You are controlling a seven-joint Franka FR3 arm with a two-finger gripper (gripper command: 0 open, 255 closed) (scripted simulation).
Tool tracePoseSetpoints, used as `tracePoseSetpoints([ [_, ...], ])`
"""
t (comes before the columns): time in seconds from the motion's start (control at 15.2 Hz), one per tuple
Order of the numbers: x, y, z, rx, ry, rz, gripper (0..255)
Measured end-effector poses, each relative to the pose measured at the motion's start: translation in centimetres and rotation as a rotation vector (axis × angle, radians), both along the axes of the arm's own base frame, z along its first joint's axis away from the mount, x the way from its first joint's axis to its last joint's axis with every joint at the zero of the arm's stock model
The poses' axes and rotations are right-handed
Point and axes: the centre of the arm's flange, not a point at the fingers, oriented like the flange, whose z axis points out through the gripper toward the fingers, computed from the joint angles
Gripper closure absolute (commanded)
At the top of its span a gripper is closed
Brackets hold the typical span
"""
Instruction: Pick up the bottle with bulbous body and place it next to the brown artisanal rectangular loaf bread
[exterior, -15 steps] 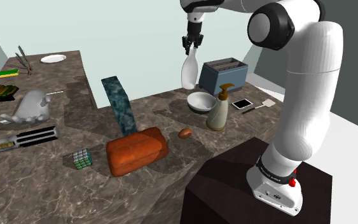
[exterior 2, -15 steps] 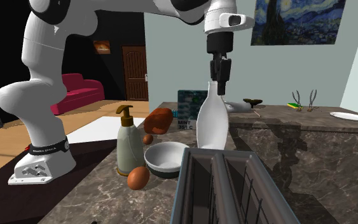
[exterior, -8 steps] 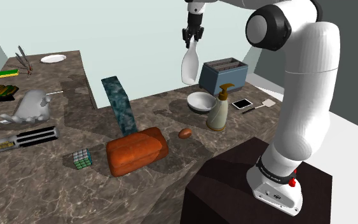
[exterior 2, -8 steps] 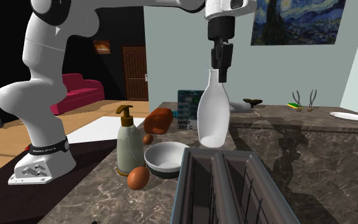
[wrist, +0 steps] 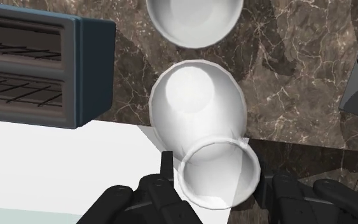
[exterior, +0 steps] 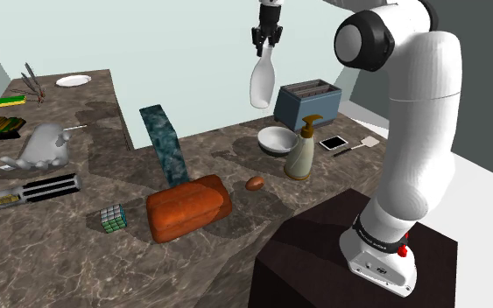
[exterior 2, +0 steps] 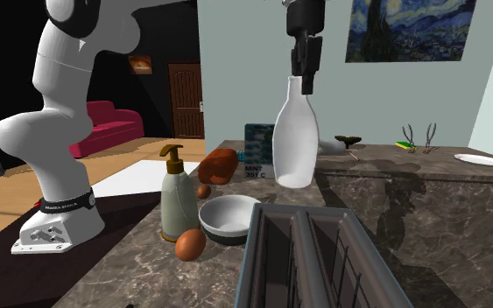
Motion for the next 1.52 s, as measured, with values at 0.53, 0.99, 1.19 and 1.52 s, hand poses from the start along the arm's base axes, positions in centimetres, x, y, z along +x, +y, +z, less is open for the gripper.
tracePoseSetpoints([
  [0.53, -5.2, 6.8, 3.1, 0.001, 0.001, 0.000, 255],
  [0.99, -11.1, 13.7, 5.7, 0.001, 0.000, 0.001, 255],
  [1.19, -13.2, 16.4, 7.0, 0.001, 0.000, 0.001, 255],
  [1.52, -17.2, 21.7, 8.9, 0.000, -0.001, 0.002, 255],
])
